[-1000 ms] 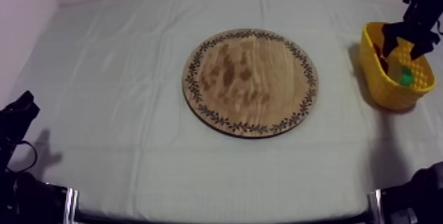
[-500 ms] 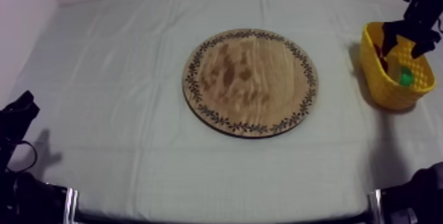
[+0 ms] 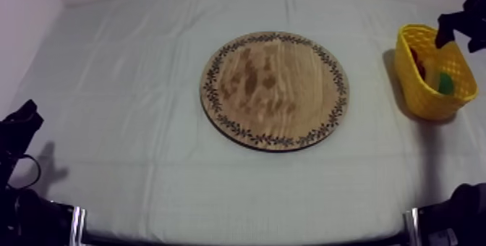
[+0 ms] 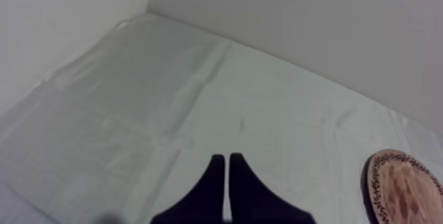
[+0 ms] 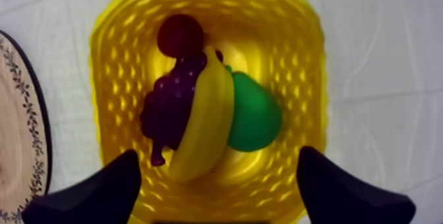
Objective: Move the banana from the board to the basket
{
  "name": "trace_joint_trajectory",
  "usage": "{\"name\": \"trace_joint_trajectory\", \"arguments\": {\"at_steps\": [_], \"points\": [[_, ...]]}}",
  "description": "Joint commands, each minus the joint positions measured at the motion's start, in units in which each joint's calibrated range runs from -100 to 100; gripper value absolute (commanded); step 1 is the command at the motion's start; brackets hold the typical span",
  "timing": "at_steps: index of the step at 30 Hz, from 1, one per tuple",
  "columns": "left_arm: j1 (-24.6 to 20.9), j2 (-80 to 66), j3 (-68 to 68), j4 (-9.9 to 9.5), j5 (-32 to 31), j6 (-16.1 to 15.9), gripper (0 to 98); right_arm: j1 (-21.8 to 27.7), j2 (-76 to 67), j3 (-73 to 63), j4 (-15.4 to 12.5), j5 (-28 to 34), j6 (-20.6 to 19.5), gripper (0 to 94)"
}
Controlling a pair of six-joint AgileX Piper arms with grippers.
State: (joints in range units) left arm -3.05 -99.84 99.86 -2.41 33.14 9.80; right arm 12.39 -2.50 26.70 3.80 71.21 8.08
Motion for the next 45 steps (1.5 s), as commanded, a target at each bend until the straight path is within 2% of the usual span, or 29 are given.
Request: {"name": "trace_joint_trajectory", "arguments": {"at_steps": [1,8,14,19,23,29,33,36,42,45], "points": [[0.0,0.0,0.0,-0.01,0.0,0.0,0.1,0.3,-4.2,2.7,-0.7,-3.9,0.6,65.9],[0.0,0.0,0.0,-0.01,0.0,0.0,0.1,2.4,-14.6,12.5,-4.2,-16.0,3.4,45.7],[0.0,0.0,0.0,-0.01,0.0,0.0,0.1,4.6,-23.4,21.4,-9.2,-23.2,7.7,36.3],[0.0,0.0,0.0,-0.01,0.0,0.0,0.1,6.1,-30.9,29.7,-14.8,-30.0,14.2,26.9],[0.0,0.0,0.0,-0.01,0.0,0.0,0.1,7.1,-36.3,36.8,-19.8,-34.0,20.4,23.0],[0.0,0.0,0.0,-0.01,0.0,0.0,0.1,7.7,-43.2,46.1,-26.5,-37.4,28.7,18.0],[0.0,0.0,0.0,-0.01,0.0,0.0,0.1,8.2,-47.9,51.9,-32.0,-38.0,35.1,11.2],[0.0,0.0,0.0,-0.01,0.0,0.0,0.1,8.2,-51.6,55.6,-35.1,-37.9,38.4,5.8],[0.0,0.0,0.0,-0.01,0.0,0.0,0.1,7.9,-60.1,63.0,-37.8,-37.4,41.5,1.1],[0.0,0.0,0.0,-0.01,0.0,0.0,0.1,7.5,-64.3,65.2,-37.1,-36.9,39.9,0.8]]}}
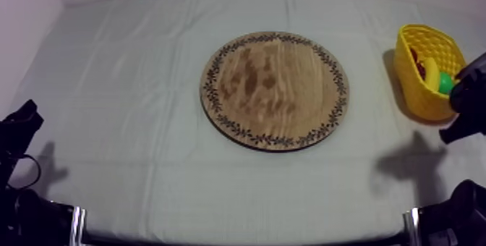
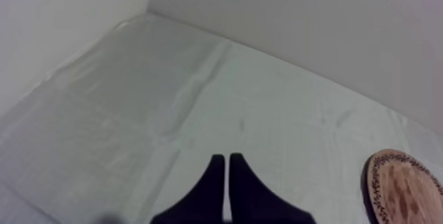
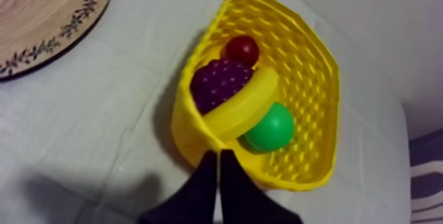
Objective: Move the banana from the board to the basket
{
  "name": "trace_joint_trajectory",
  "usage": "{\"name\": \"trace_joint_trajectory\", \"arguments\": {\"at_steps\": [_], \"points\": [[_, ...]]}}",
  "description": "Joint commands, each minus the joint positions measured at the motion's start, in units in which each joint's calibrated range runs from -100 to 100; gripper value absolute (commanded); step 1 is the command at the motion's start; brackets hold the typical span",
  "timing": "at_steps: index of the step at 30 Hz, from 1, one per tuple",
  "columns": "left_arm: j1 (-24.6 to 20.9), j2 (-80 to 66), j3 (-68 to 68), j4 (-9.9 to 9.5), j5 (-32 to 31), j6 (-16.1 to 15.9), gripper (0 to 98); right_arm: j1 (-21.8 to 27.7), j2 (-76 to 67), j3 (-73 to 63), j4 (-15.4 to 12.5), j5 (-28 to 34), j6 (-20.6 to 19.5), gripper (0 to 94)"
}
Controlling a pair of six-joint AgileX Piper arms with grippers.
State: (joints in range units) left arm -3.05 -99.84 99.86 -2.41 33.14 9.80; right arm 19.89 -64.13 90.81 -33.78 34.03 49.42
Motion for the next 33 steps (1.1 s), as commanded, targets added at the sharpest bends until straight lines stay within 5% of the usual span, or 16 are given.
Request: {"name": "trace_joint_trajectory", "arguments": {"at_steps": [1,10,13,16,19,30,33], "points": [[0.0,0.0,0.0,-0.01,0.0,0.0,0.1,-0.2,-3.9,1.4,0.9,0.6,-2.5,0.7],[0.0,0.0,0.0,-0.01,0.0,0.0,0.1,-2.9,-15.0,1.3,11.3,10.5,-15.0,0.4],[0.0,0.0,0.0,-0.01,0.0,0.0,0.1,-4.9,-18.2,1.7,16.4,12.2,-23.1,0.3],[0.0,0.0,0.0,-0.01,0.0,0.0,0.1,-7.2,-21.6,3.4,22.2,11.6,-35.3,0.3],[0.0,0.0,0.0,-0.01,0.0,0.0,0.1,-9.7,-25.2,4.5,25.4,11.0,-41.4,0.4],[0.0,0.0,0.0,-0.01,0.0,0.0,0.1,-15.5,-31.5,8.1,30.8,4.4,-48.4,0.4],[0.0,0.0,0.0,-0.01,0.0,0.0,0.1,-16.2,-31.6,8.4,31.5,3.5,-47.6,0.4]]}}
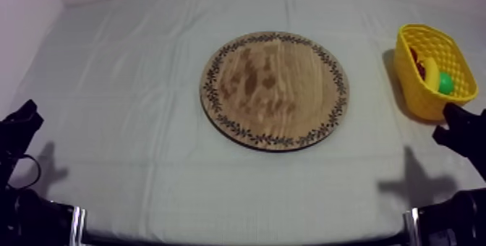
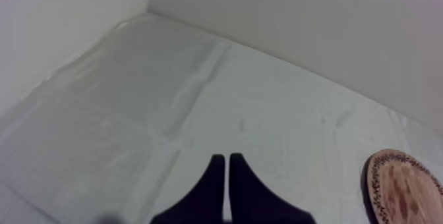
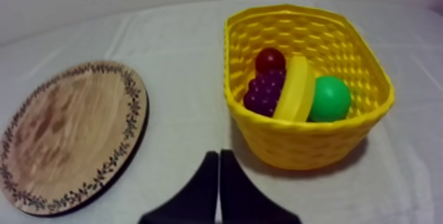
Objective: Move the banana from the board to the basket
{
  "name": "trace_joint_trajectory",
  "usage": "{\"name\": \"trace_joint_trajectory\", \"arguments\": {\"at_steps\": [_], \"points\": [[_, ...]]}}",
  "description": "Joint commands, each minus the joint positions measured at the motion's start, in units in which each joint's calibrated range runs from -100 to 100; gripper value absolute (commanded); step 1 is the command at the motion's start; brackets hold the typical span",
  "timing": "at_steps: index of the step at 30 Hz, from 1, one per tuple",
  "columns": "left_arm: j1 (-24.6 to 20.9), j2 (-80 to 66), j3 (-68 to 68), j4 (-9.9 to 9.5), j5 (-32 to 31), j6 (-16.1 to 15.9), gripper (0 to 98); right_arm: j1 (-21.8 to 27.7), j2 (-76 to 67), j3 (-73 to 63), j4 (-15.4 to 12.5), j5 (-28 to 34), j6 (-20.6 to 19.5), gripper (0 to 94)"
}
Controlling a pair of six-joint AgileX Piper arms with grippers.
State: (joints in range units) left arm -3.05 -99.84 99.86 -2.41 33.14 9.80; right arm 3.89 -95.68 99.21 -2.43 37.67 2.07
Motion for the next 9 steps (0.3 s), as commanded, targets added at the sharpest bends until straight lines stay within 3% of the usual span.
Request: {"name": "trace_joint_trajectory", "arguments": {"at_steps": [1,6,9], "points": [[0.0,0.0,0.0,-0.01,0.0,0.0,0.1,-0.6,0.0,0.1,0.3,-0.2,1.0,0.4],[0.0,0.0,0.0,-0.01,0.0,0.0,0.1,-1.7,0.0,0.3,0.4,-0.5,8.1,0.4],[0.0,0.0,0.0,-0.01,0.0,0.0,0.1,-1.9,0.0,0.3,0.4,-0.6,10.3,0.4]]}}
